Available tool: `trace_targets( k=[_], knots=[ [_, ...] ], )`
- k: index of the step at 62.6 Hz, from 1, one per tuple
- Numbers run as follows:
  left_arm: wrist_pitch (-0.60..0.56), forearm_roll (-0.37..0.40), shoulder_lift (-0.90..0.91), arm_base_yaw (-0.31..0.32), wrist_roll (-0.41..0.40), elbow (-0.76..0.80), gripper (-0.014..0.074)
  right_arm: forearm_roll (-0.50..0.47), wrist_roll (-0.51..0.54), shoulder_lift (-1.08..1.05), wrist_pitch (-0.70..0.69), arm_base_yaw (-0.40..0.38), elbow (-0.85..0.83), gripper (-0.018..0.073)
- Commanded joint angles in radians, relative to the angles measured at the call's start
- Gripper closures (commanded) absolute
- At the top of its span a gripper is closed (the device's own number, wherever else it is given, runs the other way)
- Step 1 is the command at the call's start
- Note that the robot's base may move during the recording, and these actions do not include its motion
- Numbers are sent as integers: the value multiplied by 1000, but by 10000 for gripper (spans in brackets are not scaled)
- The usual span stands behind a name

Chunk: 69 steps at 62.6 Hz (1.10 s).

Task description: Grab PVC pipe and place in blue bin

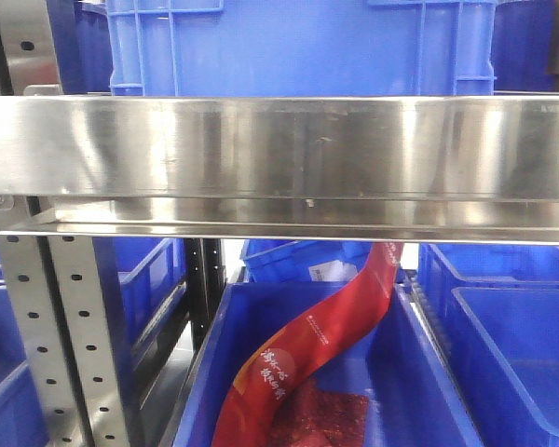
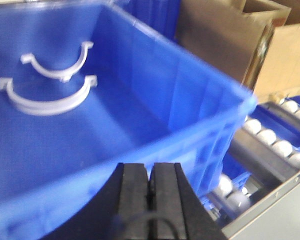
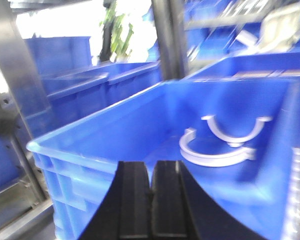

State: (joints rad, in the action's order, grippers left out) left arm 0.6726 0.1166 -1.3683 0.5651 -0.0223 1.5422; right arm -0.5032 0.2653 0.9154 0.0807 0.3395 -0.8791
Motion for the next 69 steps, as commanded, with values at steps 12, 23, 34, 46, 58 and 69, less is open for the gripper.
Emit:
trace_targets(
  k=[12,23,34,46,58,69],
  knots=[
    [-300,4,257,-4,4,-370,707,7,7,-140,-2,1,149,727],
    [-425,12,442,-72,-7,-600,707,7,7,-213,65,1,195,727],
    [-543,20,588,-112,-7,-751,707,-11,7,-258,117,1,192,727],
    [-534,1,663,-114,-7,-789,707,-26,7,-272,130,1,193,727],
    [-543,1,672,-114,-7,-789,707,-26,7,-272,138,1,193,727],
    [-543,1,672,-114,-7,-789,707,-26,7,-272,138,1,193,727]
  ],
)
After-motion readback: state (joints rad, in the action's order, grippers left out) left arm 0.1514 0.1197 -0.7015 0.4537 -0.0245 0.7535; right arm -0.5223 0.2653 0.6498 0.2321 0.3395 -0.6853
